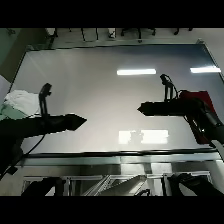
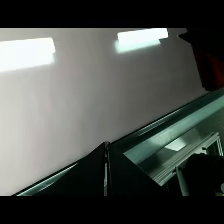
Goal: Fold the shirts.
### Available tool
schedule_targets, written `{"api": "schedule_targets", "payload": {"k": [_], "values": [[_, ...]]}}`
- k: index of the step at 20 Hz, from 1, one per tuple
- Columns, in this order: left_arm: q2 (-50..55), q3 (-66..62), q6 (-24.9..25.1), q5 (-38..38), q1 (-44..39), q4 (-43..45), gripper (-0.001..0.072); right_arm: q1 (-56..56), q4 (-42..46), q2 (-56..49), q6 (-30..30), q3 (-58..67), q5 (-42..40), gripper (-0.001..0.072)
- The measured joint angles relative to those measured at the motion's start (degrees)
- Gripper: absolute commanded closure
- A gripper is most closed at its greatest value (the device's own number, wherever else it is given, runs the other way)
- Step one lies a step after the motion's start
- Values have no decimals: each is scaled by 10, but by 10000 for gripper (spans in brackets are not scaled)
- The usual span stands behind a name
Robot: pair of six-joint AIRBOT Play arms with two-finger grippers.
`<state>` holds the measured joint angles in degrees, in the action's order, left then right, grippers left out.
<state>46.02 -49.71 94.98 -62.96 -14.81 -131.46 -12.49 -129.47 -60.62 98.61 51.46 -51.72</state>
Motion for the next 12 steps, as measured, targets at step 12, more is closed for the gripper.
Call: {"api": "schedule_targets", "payload": {"k": [12], "values": [[106,-35,0,56,-74,-1,693,-28,-4,0,-4,-4,-33,693]]}}
